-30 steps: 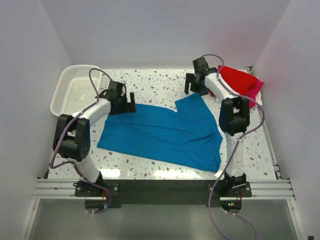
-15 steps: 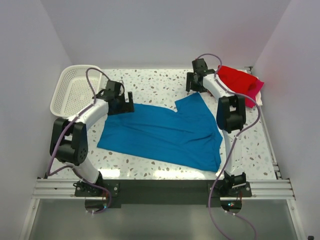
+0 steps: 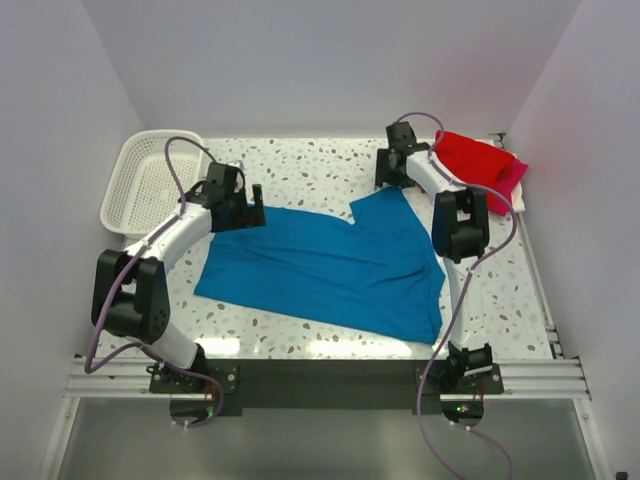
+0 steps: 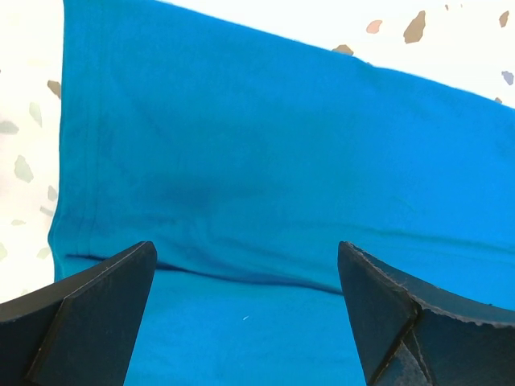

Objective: Fold and stack the t-shirts
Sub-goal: Fold the tshirt

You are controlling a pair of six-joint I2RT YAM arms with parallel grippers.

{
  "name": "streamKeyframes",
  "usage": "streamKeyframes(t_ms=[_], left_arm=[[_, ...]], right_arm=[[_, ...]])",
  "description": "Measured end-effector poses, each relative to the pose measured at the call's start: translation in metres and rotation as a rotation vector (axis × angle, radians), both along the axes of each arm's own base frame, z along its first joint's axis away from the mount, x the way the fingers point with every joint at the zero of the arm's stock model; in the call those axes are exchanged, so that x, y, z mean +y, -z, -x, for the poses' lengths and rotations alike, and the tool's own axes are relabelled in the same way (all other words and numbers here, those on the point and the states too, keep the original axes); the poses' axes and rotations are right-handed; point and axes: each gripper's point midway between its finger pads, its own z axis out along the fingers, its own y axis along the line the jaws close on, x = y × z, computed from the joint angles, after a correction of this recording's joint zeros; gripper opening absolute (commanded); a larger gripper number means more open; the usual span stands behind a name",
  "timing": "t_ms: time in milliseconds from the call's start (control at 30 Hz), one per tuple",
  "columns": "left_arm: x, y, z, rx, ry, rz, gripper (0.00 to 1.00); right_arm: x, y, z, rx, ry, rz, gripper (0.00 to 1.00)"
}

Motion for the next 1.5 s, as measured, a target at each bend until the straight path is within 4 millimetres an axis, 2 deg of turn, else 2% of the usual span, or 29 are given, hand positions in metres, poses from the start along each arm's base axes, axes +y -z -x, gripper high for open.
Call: streamKeyframes(t_ms=[67, 200, 267, 333, 367, 400, 500, 700, 833, 933, 1033, 1333, 1500], left_arm=[[0.001, 0.001, 0.002, 0.009, -0.002, -0.004, 1.00], [0.002, 0.002, 0.003, 0.013, -0.003, -0.007, 1.00], [0.003, 0.002, 0.003, 0.014, -0.007, -0.012, 1.00], [0.006, 0.002, 0.004, 0.018, -0.016, -0.019, 1.00], [0.009, 0.002, 0.003, 0.024, -0.023, -0.025, 1.00], [0.011, 0.002, 0.002, 0.027, -0.031, -0.030, 1.00], [0.021, -0.004, -0.015, 0.020, -0.069, -0.055, 1.00], [0.028, -0.004, -0.063, -0.003, -0.121, -0.101, 0.99], [0.030, 0.016, -0.086, 0.022, -0.140, -0.137, 0.93], [0.036, 0.036, -0.091, 0.057, -0.158, -0.179, 0.89], [0.045, 0.047, -0.093, 0.074, -0.183, -0.225, 0.85], [0.073, 0.042, -0.115, 0.037, -0.269, -0.279, 0.78], [0.078, 0.061, -0.120, 0.063, -0.280, -0.290, 0.68]], right_arm=[[0.000, 0.000, -0.002, -0.006, 0.001, -0.002, 0.64], [-0.001, 0.002, -0.003, -0.015, 0.003, -0.001, 0.49], [-0.002, 0.002, -0.004, -0.022, 0.009, 0.000, 0.44], [-0.002, 0.002, -0.004, -0.028, 0.012, -0.002, 0.35], [-0.003, 0.002, -0.004, -0.029, 0.015, -0.003, 0.27], [-0.003, 0.002, -0.003, -0.031, 0.017, -0.004, 0.11], [-0.005, 0.002, 0.003, -0.028, 0.030, -0.010, 0.00], [-0.008, 0.002, 0.022, 0.001, 0.037, -0.009, 0.00], [-0.011, 0.001, 0.040, 0.031, 0.037, -0.009, 0.00], [-0.012, 0.002, 0.051, 0.052, 0.035, -0.012, 0.00], [-0.012, 0.002, 0.057, 0.063, 0.034, -0.016, 0.00], [-0.008, 0.000, 0.069, 0.079, 0.035, -0.054, 0.00], [-0.005, 0.001, 0.073, 0.089, 0.029, -0.068, 0.00]])
